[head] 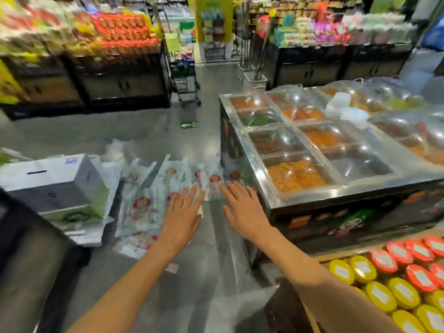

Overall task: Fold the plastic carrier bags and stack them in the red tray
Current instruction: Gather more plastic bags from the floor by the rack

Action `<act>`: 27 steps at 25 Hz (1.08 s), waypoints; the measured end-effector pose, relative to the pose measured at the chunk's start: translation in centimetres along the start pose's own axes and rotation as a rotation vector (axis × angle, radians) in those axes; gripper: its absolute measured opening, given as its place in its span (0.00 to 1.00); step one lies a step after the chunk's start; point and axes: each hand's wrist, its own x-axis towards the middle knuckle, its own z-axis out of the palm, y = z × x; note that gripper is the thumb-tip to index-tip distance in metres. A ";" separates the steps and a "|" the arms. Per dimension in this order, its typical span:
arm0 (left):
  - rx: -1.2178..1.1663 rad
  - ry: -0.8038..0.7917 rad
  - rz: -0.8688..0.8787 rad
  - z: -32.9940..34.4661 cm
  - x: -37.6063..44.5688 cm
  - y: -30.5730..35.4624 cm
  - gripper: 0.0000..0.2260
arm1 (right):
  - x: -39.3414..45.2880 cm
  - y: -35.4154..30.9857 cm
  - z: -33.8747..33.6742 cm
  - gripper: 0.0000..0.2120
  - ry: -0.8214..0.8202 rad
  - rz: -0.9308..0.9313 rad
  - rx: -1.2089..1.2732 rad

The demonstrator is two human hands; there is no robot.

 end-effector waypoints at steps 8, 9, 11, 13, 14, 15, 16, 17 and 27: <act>0.105 -0.036 -0.212 -1.3 -2.1 -14.4 0.35 | 11.0 -9.0 5.7 0.26 -0.086 -0.245 0.125; 0.114 -0.034 -0.234 -1.3 -1.7 -15.7 0.34 | 12.3 -9.4 6.3 0.26 -0.096 -0.260 0.139; 0.123 -0.048 -0.273 -0.9 -0.6 -18.2 0.35 | 15.2 -10.1 7.6 0.27 -0.113 -0.280 0.168; 0.125 -0.067 -0.302 -0.2 1.0 -20.4 0.38 | 18.2 -10.3 9.1 0.27 -0.132 -0.300 0.191; 0.120 -0.078 -0.310 0.3 1.7 -21.3 0.39 | 19.8 -10.3 9.8 0.27 -0.136 -0.308 0.198; 0.121 -0.087 -0.320 0.9 2.6 -22.4 0.40 | 21.7 -10.2 10.7 0.27 -0.140 -0.315 0.200; 0.122 -0.093 -0.330 1.6 3.7 -23.5 0.40 | 23.7 -10.1 11.5 0.27 -0.152 -0.313 0.209; 0.120 -0.101 -0.342 2.1 4.9 -24.6 0.40 | 25.7 -9.9 12.1 0.27 -0.181 -0.304 0.225; 0.106 -0.260 -0.482 7.4 14.0 -34.2 0.51 | 42.0 -8.9 20.5 0.26 -0.285 -0.311 0.218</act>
